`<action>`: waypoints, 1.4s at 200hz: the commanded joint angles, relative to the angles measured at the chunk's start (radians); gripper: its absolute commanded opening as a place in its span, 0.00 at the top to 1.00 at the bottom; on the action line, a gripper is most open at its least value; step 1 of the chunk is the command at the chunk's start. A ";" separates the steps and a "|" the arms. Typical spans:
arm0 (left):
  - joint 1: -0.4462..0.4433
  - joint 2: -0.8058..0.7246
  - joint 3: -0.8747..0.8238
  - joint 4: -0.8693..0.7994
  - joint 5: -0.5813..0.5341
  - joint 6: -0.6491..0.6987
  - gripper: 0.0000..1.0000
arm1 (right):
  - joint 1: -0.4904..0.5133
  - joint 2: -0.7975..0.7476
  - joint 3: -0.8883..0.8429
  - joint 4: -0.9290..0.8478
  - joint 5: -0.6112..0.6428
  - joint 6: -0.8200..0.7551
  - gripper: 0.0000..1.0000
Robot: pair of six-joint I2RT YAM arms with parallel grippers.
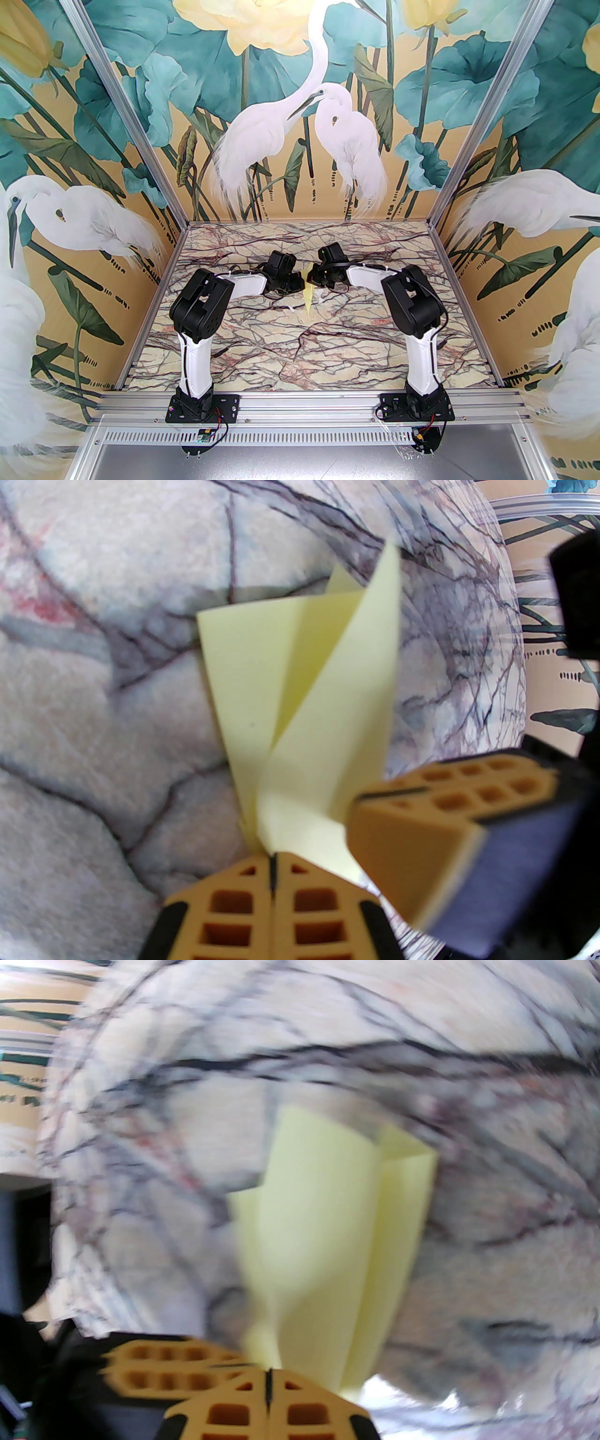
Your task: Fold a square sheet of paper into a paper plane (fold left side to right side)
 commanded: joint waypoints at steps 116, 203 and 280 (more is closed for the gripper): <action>-0.020 0.041 0.019 -0.046 -0.022 0.017 0.99 | -0.023 -0.047 0.045 -0.007 -0.026 -0.039 0.98; -0.023 0.043 0.026 -0.066 -0.031 0.023 0.99 | -0.063 0.074 0.073 -0.011 -0.039 -0.023 0.98; -0.024 0.049 0.023 -0.067 -0.026 0.020 0.99 | -0.089 0.099 0.064 -0.022 -0.036 -0.048 0.98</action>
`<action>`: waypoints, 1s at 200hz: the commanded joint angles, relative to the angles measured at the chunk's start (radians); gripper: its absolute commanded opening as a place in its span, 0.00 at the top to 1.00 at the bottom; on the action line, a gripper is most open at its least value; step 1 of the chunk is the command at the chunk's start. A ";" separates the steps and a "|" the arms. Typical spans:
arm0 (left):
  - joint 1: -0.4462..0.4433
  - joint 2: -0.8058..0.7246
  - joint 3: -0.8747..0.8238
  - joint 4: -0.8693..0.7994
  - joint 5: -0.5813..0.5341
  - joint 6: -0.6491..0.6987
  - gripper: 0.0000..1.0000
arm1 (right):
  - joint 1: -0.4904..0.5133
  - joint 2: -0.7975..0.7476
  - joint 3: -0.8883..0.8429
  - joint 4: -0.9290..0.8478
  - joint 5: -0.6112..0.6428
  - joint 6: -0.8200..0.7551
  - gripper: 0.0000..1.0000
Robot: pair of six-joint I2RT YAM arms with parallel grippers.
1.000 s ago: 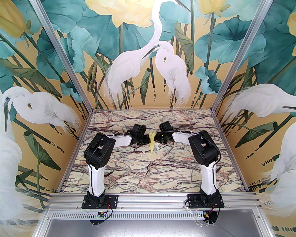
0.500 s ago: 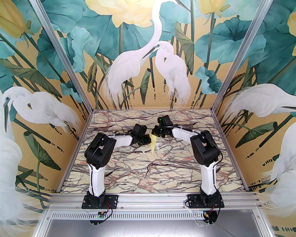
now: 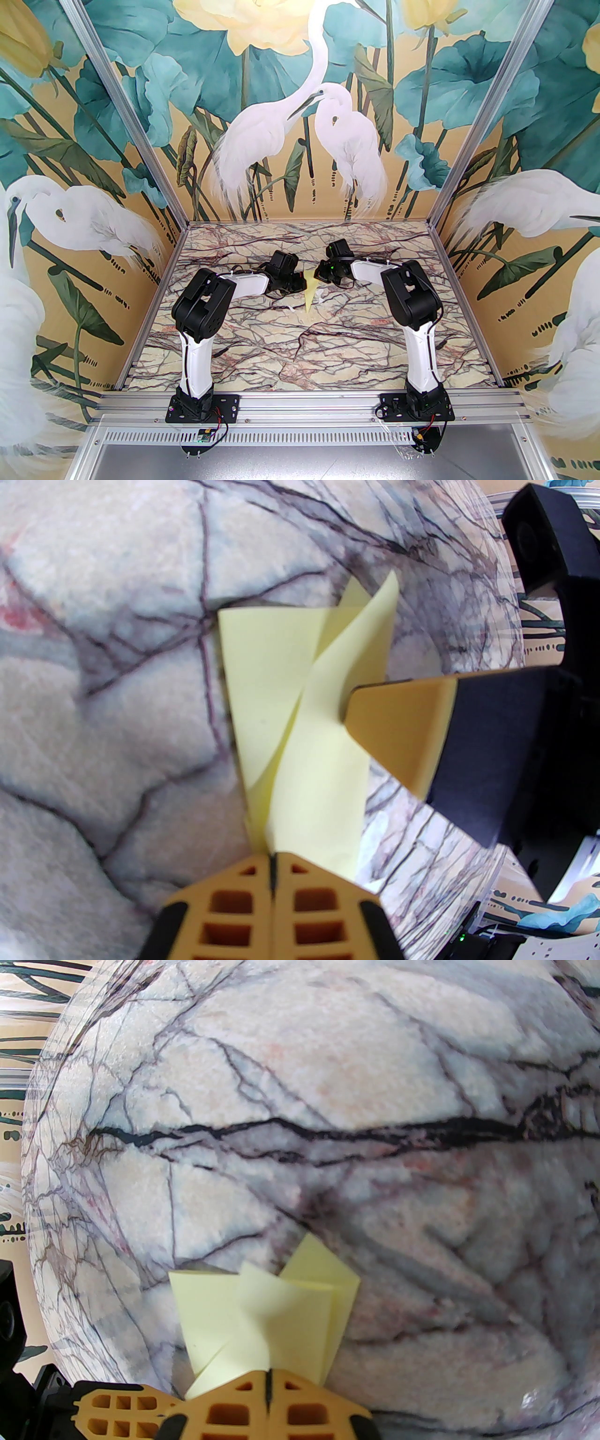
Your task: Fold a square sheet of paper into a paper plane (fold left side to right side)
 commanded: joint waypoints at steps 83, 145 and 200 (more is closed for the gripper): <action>-0.011 0.041 0.012 -0.062 -0.025 0.017 0.99 | 0.017 -0.073 -0.052 0.038 -0.105 -0.004 0.92; -0.011 0.031 0.018 -0.072 -0.027 0.020 0.94 | 0.012 0.004 -0.057 0.011 -0.083 -0.002 1.00; -0.010 -0.111 0.039 -0.136 -0.067 0.042 0.78 | 0.011 0.015 -0.091 0.003 -0.048 -0.005 1.00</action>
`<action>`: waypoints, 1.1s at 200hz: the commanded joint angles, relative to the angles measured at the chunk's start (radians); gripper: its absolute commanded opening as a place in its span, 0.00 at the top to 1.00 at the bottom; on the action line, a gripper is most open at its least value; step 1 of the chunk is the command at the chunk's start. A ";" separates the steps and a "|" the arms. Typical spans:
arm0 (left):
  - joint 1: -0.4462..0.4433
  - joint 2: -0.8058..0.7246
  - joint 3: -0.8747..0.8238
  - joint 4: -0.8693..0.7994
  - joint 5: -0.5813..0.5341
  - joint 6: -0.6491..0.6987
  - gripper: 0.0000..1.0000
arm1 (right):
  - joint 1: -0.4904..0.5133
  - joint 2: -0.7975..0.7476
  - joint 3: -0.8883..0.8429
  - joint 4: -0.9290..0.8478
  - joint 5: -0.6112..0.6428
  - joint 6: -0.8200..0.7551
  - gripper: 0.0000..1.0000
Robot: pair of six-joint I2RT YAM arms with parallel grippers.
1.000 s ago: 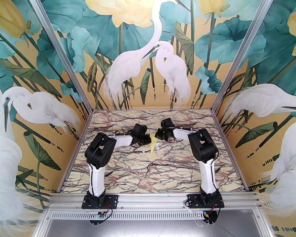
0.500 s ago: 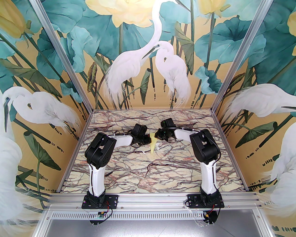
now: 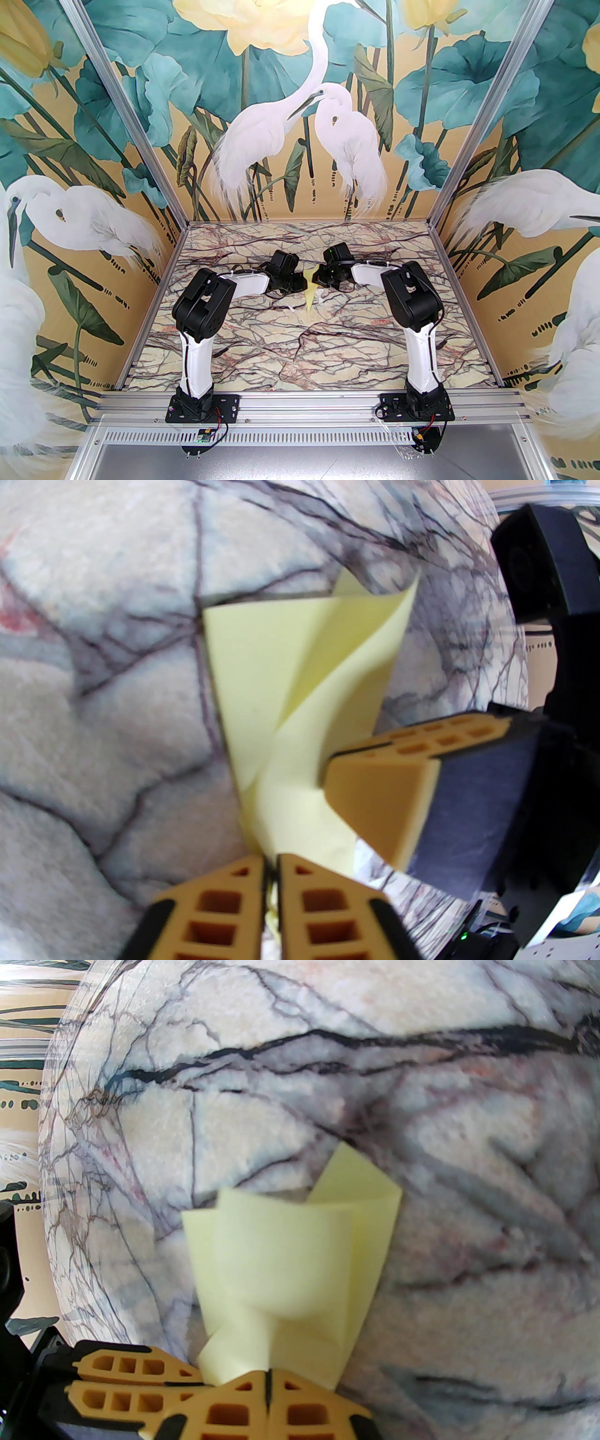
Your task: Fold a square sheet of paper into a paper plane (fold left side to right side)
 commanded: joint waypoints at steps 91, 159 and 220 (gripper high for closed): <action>-0.089 -0.142 -0.106 0.140 0.088 -0.145 0.96 | -0.004 0.032 -0.034 -0.034 0.045 -0.008 1.00; -0.098 -0.073 -0.150 0.168 0.083 -0.143 0.95 | -0.004 0.036 -0.034 -0.026 0.042 -0.004 1.00; -0.107 -0.076 -0.236 0.228 0.087 -0.174 0.95 | -0.004 0.043 -0.038 -0.016 0.042 0.003 1.00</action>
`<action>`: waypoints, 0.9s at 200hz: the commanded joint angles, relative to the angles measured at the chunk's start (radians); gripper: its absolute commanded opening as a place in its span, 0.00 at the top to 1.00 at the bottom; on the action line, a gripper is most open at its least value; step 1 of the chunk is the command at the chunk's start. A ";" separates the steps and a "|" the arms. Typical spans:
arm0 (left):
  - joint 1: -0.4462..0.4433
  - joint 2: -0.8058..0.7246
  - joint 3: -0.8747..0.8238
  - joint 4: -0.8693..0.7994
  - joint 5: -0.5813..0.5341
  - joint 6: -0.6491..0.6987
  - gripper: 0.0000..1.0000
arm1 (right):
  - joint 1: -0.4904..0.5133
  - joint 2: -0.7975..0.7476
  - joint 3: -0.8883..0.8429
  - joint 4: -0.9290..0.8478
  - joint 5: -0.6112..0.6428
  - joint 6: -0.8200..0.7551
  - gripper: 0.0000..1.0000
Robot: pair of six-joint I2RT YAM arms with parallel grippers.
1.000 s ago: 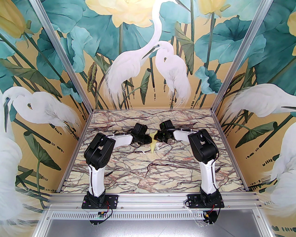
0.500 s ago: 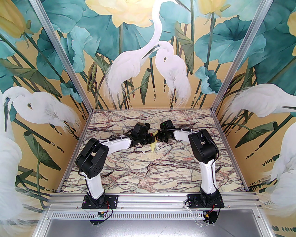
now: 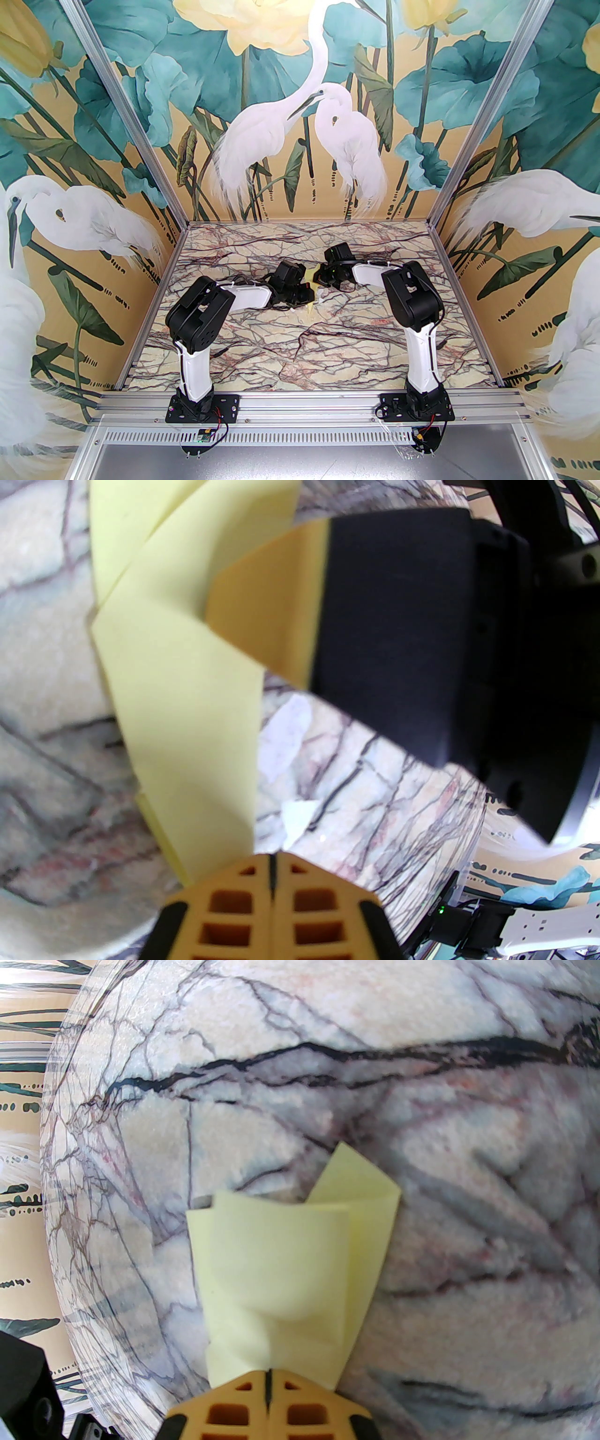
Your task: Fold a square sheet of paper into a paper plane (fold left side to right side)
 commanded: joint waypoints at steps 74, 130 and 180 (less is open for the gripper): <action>-0.034 0.014 -0.098 -0.016 -0.028 -0.033 1.00 | 0.001 0.038 -0.042 -0.020 0.052 0.012 1.00; -0.039 0.018 -0.127 -0.061 -0.044 -0.028 1.00 | -0.061 0.060 0.007 -0.052 0.048 0.001 1.00; -0.041 0.030 -0.137 -0.056 -0.023 -0.028 1.00 | -0.114 0.112 0.134 -0.147 0.048 0.001 1.00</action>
